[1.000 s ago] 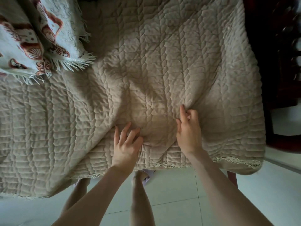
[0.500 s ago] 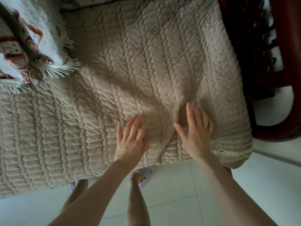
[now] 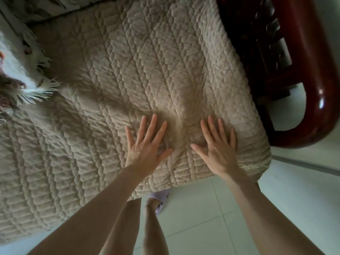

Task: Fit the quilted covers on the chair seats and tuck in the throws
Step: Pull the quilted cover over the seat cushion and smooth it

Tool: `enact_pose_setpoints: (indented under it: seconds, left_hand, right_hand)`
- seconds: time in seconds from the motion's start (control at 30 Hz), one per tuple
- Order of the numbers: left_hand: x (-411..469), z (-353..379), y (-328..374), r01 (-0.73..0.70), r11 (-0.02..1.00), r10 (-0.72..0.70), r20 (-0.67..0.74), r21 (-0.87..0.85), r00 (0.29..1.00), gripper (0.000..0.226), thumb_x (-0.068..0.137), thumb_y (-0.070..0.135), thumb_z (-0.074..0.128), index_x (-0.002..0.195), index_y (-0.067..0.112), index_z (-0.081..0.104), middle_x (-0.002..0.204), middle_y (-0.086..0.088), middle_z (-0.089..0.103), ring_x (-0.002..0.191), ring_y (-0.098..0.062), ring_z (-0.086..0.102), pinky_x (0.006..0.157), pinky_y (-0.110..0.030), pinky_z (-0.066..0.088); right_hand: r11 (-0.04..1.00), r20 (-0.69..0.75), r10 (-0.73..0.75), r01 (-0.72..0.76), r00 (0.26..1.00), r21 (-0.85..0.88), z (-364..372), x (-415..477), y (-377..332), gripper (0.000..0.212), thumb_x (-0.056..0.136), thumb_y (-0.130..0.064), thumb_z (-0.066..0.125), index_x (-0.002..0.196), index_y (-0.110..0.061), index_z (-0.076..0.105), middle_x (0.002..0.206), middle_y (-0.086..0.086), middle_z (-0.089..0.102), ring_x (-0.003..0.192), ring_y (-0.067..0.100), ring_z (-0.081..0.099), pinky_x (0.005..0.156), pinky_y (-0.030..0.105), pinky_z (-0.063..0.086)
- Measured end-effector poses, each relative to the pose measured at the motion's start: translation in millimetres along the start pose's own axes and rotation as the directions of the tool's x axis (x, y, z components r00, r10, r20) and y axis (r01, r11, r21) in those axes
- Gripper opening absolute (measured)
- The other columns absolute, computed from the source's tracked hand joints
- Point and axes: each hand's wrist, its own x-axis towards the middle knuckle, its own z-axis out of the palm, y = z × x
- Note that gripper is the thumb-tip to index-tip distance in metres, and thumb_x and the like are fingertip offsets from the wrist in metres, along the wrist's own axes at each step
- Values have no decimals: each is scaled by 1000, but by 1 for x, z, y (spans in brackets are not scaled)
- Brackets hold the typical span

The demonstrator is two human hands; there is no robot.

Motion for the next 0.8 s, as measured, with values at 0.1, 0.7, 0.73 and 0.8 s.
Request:
enact_pose_setpoints:
  seconds: [0.1,0.7,0.73,0.8]
  left_hand:
    - [18,-2,-6,46,999,-46,69,5,997,90,79,78,27,152,26,24,161,-3,18,147,-30,11,107,-70,9]
    - [72,-17,8,-244,968,243,26,57,970,96,72,83,34,151,31,20,161,-5,13,145,-35,13,104,-75,11]
    - [73,-16,9,-244,968,242,41,65,969,101,68,85,34,152,31,18,161,-5,11,145,-36,12,104,-74,10]
    - [74,-11,11,-237,967,228,100,96,969,113,61,90,37,153,29,12,161,-5,8,146,-37,8,102,-76,8]
  right_hand:
    - [998,-9,67,-67,998,1,4,-3,24,90,82,-79,25,154,-25,20,161,-6,10,148,21,11,116,46,0]
    - [992,38,117,-118,992,42,4,-1,54,88,80,-84,18,152,-35,15,162,-4,8,148,24,12,115,52,11]
    - [991,41,121,-123,992,47,4,-3,60,86,80,-84,18,152,-37,13,162,-3,8,148,23,11,115,51,10]
    - [990,41,122,-125,992,66,2,-2,62,83,81,-82,21,151,-40,8,162,-3,4,148,18,5,115,51,9]
